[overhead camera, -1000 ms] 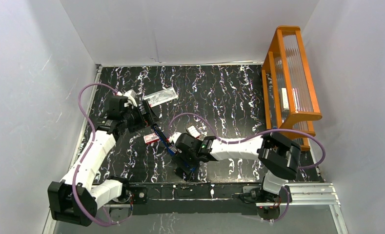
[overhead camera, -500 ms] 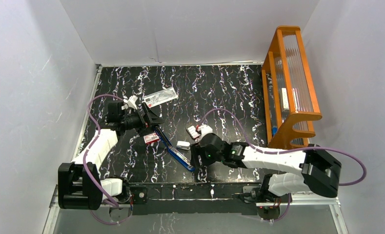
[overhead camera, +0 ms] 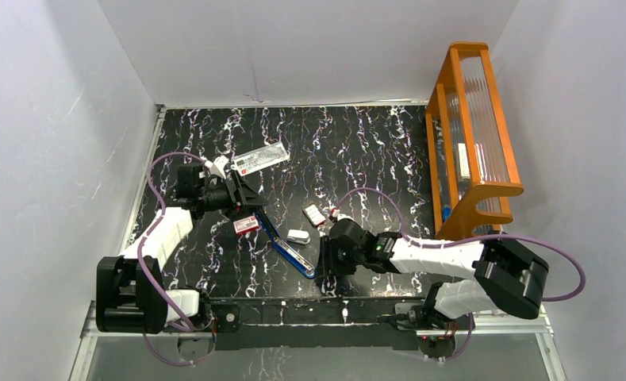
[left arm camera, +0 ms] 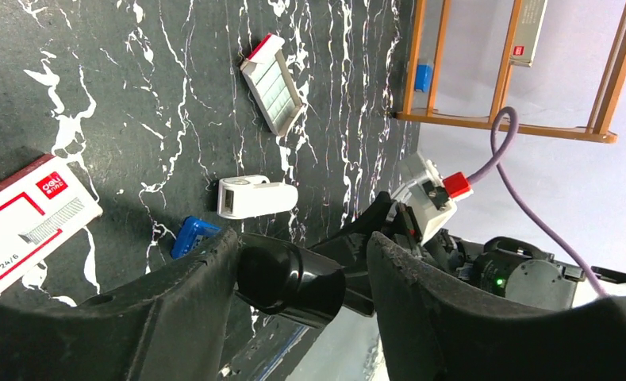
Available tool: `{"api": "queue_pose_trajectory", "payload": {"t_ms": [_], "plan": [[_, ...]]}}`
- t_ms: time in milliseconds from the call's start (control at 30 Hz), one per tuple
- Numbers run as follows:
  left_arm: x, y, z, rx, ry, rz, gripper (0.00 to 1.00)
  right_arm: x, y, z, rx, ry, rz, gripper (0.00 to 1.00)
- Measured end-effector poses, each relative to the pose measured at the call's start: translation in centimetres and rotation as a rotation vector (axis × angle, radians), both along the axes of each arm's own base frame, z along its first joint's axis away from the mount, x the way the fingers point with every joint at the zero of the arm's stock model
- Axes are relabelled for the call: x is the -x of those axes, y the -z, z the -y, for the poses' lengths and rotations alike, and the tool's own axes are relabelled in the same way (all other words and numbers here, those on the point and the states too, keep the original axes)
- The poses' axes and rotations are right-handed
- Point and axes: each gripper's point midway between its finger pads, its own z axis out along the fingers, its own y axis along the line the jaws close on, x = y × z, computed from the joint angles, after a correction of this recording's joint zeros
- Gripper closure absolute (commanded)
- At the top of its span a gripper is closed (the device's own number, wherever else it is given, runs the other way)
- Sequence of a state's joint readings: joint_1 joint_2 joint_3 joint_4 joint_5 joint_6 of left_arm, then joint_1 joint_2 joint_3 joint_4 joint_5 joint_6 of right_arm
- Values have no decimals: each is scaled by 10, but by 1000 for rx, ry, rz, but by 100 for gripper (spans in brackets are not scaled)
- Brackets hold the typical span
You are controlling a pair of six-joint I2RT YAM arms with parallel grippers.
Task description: Load the staples into the stapler
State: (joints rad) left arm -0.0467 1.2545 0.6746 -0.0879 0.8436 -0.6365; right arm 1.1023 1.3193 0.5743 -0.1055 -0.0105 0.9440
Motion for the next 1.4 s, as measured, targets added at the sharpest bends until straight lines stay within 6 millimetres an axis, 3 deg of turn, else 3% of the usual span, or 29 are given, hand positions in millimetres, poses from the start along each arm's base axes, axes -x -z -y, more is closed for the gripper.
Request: {"api": "queue_pose_trajectory", "payload": {"t_ms": [133,367,467,800,1000,1167,1400], "plan": [[3,-1,1,12,9,-8,42,-7,-15,-11,-32,-24,35,47],[11,-13,7,61,2,-54,41,-37,-72,-49,-123,-107,220,40],[15,-18,10,76,6,-62,40,-45,-81,-59,-125,-133,263,36],[37,-12,24,118,43,-158,41,-50,-88,-68,-125,-227,338,30],[51,-4,29,123,60,-204,41,-41,-92,-73,-189,-264,330,38],[52,-2,29,115,57,-205,41,-28,-85,-60,-200,-251,283,39],[50,8,28,73,37,-198,38,-12,-74,-34,-160,-244,228,33]]}}
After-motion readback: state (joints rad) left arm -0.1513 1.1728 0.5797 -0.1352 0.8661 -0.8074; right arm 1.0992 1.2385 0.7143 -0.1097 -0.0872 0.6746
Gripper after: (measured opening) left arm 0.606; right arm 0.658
